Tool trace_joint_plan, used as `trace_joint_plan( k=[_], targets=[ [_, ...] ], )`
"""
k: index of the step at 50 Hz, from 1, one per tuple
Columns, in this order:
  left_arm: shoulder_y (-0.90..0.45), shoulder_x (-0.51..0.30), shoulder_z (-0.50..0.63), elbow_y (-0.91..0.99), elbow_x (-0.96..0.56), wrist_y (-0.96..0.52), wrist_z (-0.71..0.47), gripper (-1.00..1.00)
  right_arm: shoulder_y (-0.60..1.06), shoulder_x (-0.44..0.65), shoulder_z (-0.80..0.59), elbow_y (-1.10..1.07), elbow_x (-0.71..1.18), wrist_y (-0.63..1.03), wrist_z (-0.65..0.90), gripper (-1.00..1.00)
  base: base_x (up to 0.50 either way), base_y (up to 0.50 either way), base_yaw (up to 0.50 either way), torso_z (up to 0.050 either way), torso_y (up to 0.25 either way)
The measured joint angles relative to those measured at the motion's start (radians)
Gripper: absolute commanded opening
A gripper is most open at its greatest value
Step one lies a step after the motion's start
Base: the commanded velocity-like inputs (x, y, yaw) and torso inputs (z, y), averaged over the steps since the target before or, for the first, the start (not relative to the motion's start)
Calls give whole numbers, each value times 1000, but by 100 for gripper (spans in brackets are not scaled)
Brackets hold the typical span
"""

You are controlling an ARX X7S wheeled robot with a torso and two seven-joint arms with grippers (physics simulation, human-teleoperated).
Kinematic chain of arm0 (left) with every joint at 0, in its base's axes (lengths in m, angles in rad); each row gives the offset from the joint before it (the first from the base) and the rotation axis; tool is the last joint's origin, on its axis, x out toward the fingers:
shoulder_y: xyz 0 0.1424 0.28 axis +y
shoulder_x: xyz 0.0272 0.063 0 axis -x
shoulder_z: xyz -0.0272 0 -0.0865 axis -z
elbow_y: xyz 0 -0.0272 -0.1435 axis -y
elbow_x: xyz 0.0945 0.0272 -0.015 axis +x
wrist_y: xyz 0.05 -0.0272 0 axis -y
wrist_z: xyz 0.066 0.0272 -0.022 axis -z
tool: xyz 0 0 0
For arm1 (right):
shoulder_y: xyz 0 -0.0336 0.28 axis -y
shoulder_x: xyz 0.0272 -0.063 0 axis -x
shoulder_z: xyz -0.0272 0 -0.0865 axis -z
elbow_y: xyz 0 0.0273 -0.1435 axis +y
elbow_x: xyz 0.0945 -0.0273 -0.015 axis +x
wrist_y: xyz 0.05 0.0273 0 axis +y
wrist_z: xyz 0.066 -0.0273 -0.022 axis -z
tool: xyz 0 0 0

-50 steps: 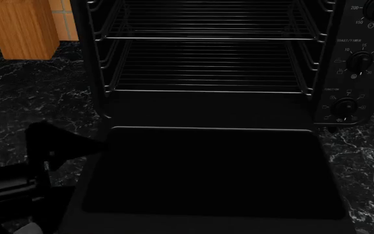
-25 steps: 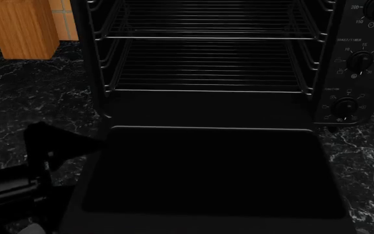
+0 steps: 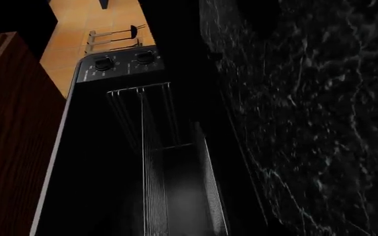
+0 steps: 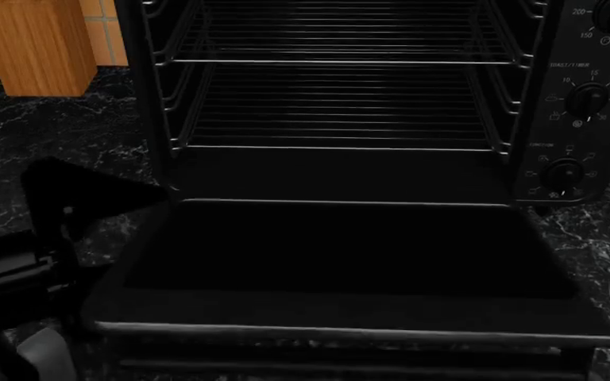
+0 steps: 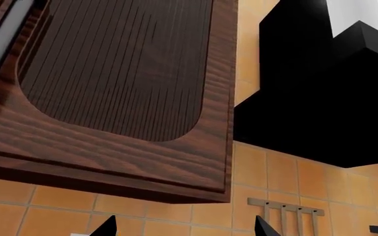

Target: Close the toaster oven door.

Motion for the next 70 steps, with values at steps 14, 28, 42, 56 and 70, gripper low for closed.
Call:
trace_joint_plan(
  k=[14, 28, 42, 56, 70],
  targets=[
    [53, -13, -57, 94, -110, -126, 48, 100, -7, 14, 6, 2, 22, -14, 18, 100, 1, 0, -1, 1, 2],
    [169, -13, -135, 226, -233, -306, 62, 100, -10, 30, 21, 3, 54, -24, 39, 100, 0, 0, 0, 1, 4],
    [328, 24, -257, 437, -374, -553, -37, 100, -27, 41, 36, 4, 66, -41, 44, 100, 0, 0, 0, 1, 3],
    [460, 123, -339, 635, -481, -834, -158, 100, -49, 53, 66, 5, 87, -56, 52, 100, 0, 0, 0, 1, 2],
    [443, 280, -395, 655, -567, -1042, -248, 100, -79, 60, 102, 2, 105, -70, 55, 100, 1, 0, 1, 0, 1]
  ],
)
